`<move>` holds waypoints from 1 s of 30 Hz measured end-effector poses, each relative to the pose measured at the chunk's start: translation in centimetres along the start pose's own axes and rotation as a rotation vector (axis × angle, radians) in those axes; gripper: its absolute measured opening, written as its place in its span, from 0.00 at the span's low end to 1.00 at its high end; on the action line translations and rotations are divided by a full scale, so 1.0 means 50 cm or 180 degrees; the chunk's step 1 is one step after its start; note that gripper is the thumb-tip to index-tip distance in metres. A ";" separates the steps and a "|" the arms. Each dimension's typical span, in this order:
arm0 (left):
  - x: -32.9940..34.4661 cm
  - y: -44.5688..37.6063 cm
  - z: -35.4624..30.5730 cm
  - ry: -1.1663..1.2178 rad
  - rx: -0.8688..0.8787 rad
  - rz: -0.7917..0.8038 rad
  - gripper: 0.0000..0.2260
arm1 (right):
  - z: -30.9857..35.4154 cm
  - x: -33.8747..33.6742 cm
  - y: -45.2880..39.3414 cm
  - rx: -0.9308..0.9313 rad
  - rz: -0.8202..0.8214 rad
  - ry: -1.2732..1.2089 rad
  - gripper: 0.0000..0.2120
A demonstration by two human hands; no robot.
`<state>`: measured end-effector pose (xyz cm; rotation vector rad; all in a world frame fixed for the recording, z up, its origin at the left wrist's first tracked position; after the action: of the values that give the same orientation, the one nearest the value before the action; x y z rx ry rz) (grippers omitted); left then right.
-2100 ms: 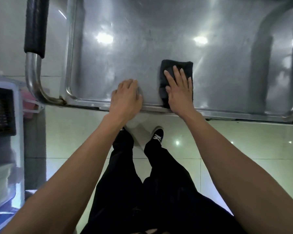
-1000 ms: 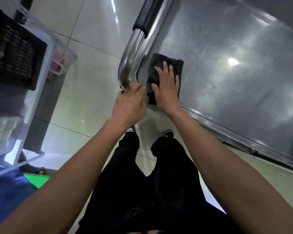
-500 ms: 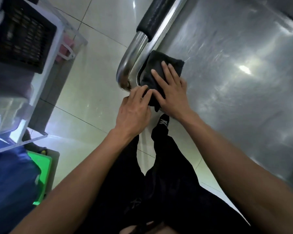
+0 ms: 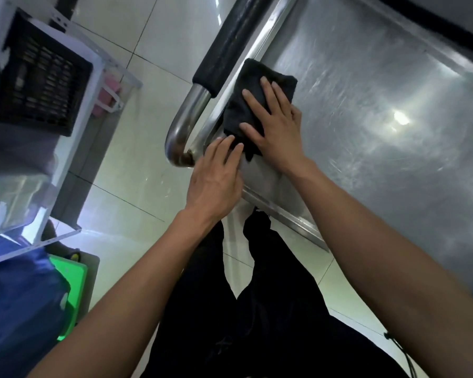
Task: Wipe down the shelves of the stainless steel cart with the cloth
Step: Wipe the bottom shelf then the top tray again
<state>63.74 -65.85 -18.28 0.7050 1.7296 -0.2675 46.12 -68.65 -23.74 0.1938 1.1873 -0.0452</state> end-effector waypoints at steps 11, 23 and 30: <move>0.002 -0.118 -0.065 -0.0207 -0.0074 0.0363 0.21 | -0.149 -0.084 -0.178 0.0356 -0.0066 -0.0187 0.30; -0.001 -0.202 -0.104 -0.0222 0.0049 0.0441 0.20 | -0.219 -0.128 -0.267 0.0633 -0.0133 -0.0228 0.29; -0.030 -0.187 -0.068 -0.0232 0.0070 0.0386 0.20 | -0.174 -0.093 -0.134 0.0595 -0.0094 -0.0288 0.29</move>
<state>55.75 -71.91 -17.65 0.8035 1.6105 -0.2258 35.51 -74.02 -23.44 0.3354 1.0955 -0.1895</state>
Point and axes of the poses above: each hand's wrist, its own y-axis away from the middle knuckle, its own x-axis out of the palm, z = x × y, the point moved 2 cm from there along -y, towards the middle knuckle, and after that the axes turned 1 degree about -z, right-handed, at the moved point
